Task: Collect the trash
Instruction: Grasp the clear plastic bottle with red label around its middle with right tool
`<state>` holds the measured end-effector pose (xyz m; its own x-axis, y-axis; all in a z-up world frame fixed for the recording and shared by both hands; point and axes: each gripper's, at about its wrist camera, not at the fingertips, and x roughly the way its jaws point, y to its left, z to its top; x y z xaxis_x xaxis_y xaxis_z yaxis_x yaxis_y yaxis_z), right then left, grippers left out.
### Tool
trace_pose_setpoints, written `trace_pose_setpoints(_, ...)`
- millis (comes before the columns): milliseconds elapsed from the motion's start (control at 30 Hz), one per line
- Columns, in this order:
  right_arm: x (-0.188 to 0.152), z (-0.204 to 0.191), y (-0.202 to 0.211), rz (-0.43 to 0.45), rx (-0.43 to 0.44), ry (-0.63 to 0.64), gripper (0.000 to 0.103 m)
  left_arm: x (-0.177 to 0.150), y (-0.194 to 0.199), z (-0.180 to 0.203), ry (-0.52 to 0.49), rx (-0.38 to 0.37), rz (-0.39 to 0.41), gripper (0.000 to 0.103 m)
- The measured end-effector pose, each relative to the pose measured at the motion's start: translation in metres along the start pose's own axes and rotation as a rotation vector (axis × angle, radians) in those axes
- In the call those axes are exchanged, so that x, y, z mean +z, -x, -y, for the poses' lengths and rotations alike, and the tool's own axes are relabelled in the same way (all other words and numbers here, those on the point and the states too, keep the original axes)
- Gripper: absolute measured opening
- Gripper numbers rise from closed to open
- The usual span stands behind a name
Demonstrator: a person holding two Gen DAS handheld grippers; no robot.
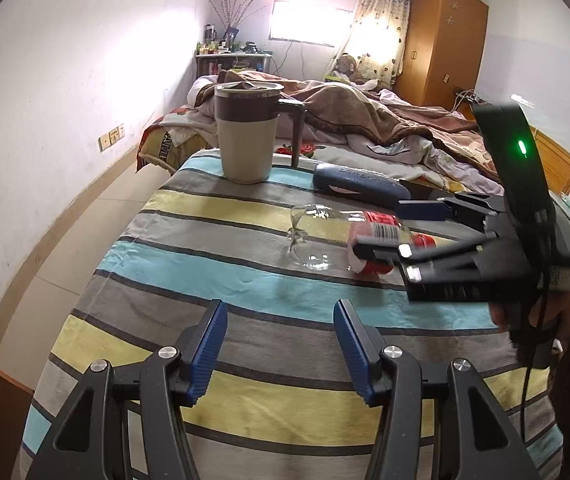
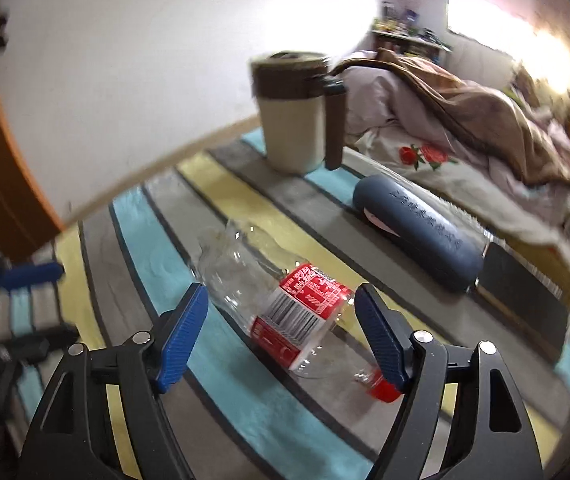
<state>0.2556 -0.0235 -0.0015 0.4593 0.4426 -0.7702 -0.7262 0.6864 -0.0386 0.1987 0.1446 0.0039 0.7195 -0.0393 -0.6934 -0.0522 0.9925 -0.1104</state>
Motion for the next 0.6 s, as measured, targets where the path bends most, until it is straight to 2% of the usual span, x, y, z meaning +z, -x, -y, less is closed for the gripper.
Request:
trace_pose_setpoints(100, -0.004, -0.011, 0.000, -0.042, -0.040, 0.105, 0.078, -0.001, -0.001, -0.004, 0.015, -0.003, -0.001, 0.055)
trace_pose_setpoints(200, 0.000, -0.013, -0.001, -0.047, -0.053, 0.114, 0.078, -0.001, -0.002, -0.005, 0.020, -0.006, -0.005, 0.055)
trace_pose_setpoints(367, 0.011, -0.021, -0.016, -0.089, -0.075, 0.200, 0.078, -0.002, -0.005, -0.007, 0.024, -0.006, -0.016, 0.055)
trace_pose_setpoints(600, 0.020, -0.018, -0.028, -0.118, -0.078, 0.154, 0.079, -0.003, -0.006, -0.015, 0.042, 0.007, -0.022, 0.055)
